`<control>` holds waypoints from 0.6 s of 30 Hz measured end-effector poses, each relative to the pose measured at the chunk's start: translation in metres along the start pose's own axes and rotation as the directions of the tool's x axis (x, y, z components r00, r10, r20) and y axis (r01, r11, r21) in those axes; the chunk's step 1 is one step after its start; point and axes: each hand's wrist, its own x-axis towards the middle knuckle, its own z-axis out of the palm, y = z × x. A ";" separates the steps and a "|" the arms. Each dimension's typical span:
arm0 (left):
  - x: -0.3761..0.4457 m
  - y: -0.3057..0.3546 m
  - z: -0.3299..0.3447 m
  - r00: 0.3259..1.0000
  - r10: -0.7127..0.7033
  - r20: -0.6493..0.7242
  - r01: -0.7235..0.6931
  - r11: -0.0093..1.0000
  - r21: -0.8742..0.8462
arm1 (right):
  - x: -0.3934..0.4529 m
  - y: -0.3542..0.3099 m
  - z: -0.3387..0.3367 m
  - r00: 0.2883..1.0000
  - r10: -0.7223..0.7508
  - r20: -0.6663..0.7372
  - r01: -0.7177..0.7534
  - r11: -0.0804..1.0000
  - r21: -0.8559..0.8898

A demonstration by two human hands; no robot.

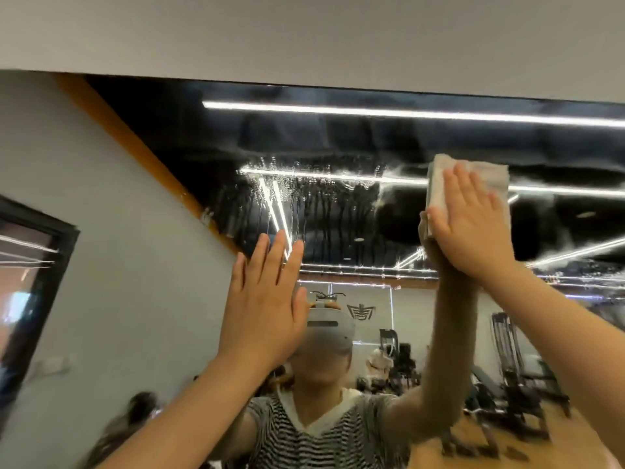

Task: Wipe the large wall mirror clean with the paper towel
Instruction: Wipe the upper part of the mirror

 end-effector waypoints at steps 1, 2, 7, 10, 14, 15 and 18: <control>0.000 0.000 0.000 1.000 0.001 0.000 -0.001 1.000 0.007 | 0.001 -0.009 0.001 0.998 0.064 -0.009 -0.064 0.998 0.006; 0.000 0.001 0.000 1.000 0.004 -0.001 -0.004 1.000 0.010 | 0.003 -0.019 0.003 0.992 0.125 -0.012 -0.125 0.992 0.014; 0.000 0.000 0.000 1.000 0.005 -0.004 -0.005 1.000 -0.002 | 0.016 -0.101 0.014 0.999 0.035 0.006 -0.035 0.999 0.040; 0.000 0.000 -0.003 1.000 0.000 0.008 0.000 1.000 -0.011 | 0.017 -0.135 0.024 0.998 -0.058 0.015 0.057 0.998 0.042; 0.000 -0.001 -0.004 1.000 0.010 0.021 -0.009 1.000 -0.029 | 0.016 -0.110 0.021 0.980 -0.195 0.034 0.195 0.981 0.006; 0.000 -0.002 -0.004 1.000 0.009 0.021 -0.009 0.999 -0.031 | 0.015 -0.099 0.019 0.973 -0.227 0.046 0.228 0.974 -0.007; 0.000 -0.002 -0.005 0.999 0.006 0.033 -0.005 0.999 -0.045 | 0.013 -0.064 0.014 0.970 -0.233 0.075 0.235 0.972 -0.017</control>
